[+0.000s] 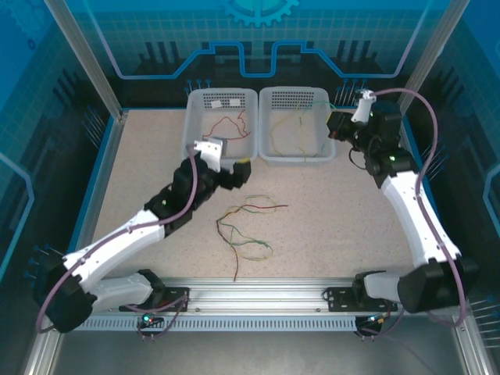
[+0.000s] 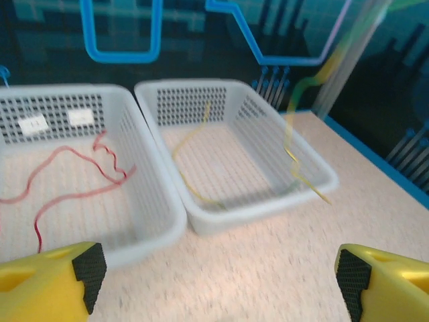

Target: Untangle the cables

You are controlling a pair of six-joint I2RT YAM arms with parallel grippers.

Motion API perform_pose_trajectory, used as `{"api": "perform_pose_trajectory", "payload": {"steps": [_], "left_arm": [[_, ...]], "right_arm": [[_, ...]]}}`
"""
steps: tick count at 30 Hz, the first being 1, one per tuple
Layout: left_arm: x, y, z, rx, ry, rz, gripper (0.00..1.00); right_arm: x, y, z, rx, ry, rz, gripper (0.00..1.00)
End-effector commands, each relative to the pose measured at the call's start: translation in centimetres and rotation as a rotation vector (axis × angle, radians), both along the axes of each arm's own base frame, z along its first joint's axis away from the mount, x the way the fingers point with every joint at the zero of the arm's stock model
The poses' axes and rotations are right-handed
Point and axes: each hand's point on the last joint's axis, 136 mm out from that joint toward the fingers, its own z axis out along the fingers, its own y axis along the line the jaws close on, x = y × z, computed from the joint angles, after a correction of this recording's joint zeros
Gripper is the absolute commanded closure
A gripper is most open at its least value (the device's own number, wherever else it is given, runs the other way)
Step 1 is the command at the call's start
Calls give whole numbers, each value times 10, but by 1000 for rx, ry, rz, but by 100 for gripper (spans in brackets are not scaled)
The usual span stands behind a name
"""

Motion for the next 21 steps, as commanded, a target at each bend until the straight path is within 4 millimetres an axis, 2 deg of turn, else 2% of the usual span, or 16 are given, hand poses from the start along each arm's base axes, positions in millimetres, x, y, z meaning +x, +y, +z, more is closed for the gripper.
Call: {"api": "perform_pose_trajectory", "payload": {"steps": [1,7,11,14,16,18,21], "left_arm": [[-22,6,-8,-46,2,40,12],[-55,-12,-57,-2,77,-14,9],[-65,-17,-82,-12,137,-24,9],[-66,-14,-91,-26,143,-7,9],[-64,-11,-90,-18,122,9,7],[-62,-8,-89,4,99,21,3],[-60,-5,-83,27,70,28,1]], "right_arm": [[31,5,1,-2,-3,-5,100],[96,19,-43,16,57,22,100],[135,24,-75,6,73,25,100],[160,26,-104,-31,101,23,89],[173,25,-123,-43,124,16,73],[180,27,-139,-67,154,20,64],[182,26,-155,-122,188,15,58]]}}
